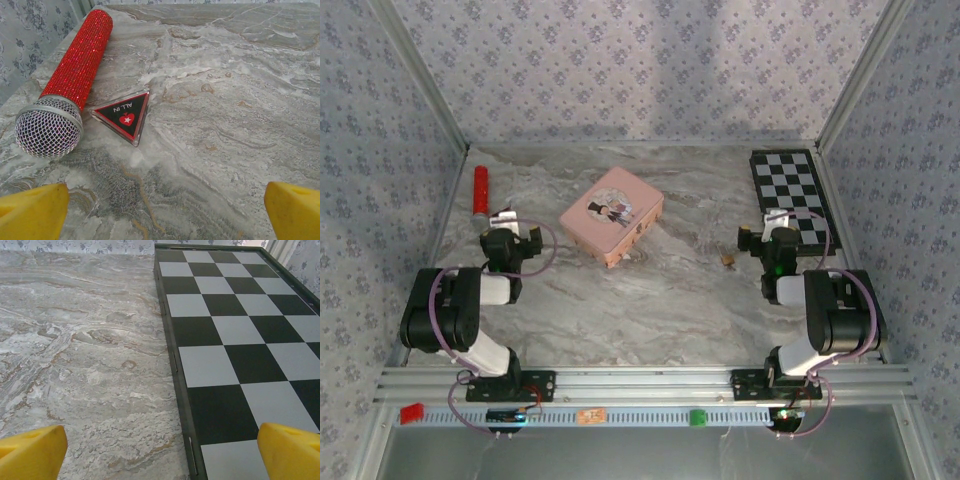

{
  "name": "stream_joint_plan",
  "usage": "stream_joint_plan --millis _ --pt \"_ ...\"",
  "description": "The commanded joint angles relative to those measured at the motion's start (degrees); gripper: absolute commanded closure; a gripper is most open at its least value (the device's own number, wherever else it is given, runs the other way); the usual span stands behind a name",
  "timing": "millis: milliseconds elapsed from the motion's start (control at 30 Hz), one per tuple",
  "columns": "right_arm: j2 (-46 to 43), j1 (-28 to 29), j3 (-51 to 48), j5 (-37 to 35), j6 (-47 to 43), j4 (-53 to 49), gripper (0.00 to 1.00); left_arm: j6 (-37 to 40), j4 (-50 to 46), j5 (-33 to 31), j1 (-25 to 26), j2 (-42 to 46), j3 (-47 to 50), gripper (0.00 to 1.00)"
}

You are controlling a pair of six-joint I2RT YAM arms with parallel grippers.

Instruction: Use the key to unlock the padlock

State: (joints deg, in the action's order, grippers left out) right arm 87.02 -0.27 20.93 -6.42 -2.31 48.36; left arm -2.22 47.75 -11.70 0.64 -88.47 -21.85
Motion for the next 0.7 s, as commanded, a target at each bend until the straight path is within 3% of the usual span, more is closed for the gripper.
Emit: stream_joint_plan --millis 0,667 --pt "0.3 -0.6 1.0 -0.1 1.2 -0.8 0.01 -0.7 0.4 1.0 -0.2 0.6 -1.0 0.00" --pt "0.3 -0.4 0.9 -0.5 1.2 -0.7 0.01 -0.7 0.4 0.9 -0.2 0.6 -1.0 0.00"
